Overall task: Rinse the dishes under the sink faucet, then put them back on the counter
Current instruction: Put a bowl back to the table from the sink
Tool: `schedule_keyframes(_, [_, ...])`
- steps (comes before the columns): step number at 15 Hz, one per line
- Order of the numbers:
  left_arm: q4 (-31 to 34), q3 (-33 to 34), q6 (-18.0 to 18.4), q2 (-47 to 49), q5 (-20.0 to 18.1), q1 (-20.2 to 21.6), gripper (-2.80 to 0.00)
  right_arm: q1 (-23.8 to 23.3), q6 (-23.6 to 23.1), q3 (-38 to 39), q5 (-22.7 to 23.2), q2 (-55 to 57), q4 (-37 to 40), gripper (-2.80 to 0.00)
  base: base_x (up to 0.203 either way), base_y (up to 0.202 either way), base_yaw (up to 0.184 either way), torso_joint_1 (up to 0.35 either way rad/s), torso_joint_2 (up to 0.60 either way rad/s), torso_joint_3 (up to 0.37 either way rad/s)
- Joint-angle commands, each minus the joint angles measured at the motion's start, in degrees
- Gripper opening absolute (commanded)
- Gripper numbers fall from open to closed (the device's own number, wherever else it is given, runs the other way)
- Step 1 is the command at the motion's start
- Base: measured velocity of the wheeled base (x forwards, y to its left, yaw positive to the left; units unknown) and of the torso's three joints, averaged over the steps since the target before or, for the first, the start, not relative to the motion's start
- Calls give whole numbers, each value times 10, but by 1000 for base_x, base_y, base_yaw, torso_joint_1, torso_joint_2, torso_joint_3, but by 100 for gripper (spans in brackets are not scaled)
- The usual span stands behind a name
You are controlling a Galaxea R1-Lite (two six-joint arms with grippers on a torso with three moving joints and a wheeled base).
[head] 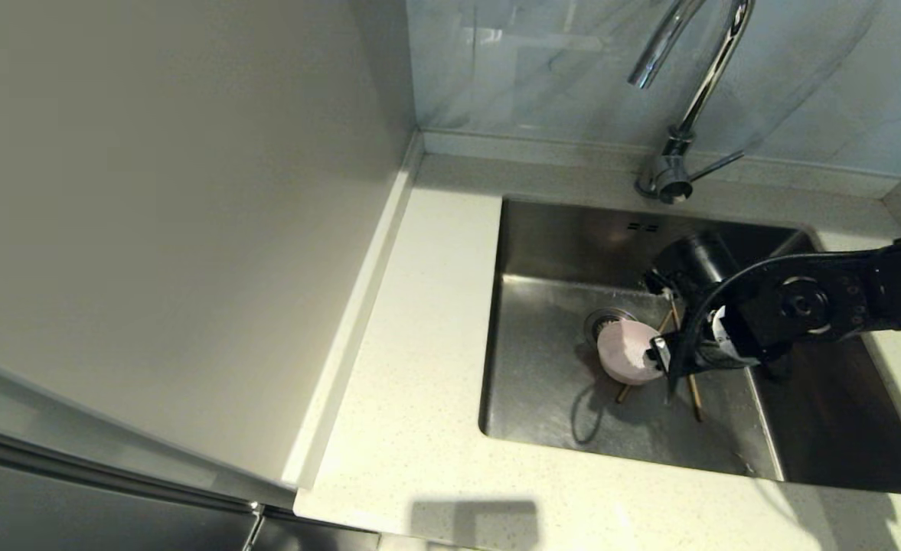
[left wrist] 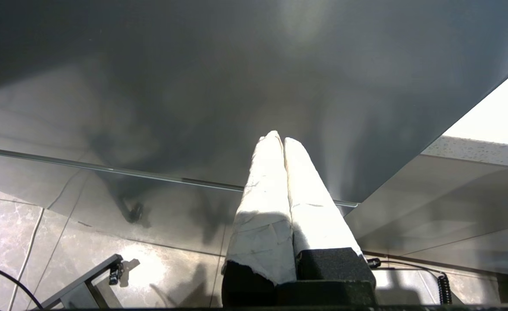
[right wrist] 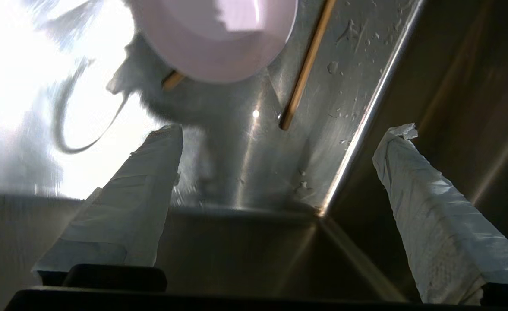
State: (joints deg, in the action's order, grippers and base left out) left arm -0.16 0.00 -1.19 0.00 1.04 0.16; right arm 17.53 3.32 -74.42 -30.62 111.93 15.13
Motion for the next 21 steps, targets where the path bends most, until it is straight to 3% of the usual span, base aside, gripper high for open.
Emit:
schedule_keyframes(1, [0,0,0,-2,0,0,-280,4,25,-22,-25,60,2,0,0,0,0,0,0,0])
schedule_keyframes(4, [0,0,0,-2,0,0,-280,1,56,-59,-80,110,2,0,0,0,0,0,0,0])
schedule_keyframes(6, [0,0,0,-2,0,0,-280,-1,65,-84,-90,131,2,0,0,0,0,0,0,0])
schedule_keyframes(12, [0,0,0,-2,0,0,-280,-18,78,-134,-87,205,2,0,0,0,0,0,0,0])
schedule_keyframes(19, [0,0,0,-2,0,0,-280,-52,82,-214,-46,255,4,0,0,0,0,0,0,0])
schedule_keyframes(20, [0,0,0,-2,0,0,-280,-54,81,-212,-46,254,4,-280,0,0,0,0,0,0])
schedule_keyframes(21, [0,0,0,-2,0,0,-280,-54,81,-212,-46,253,4,-280,0,0,0,0,0,0])
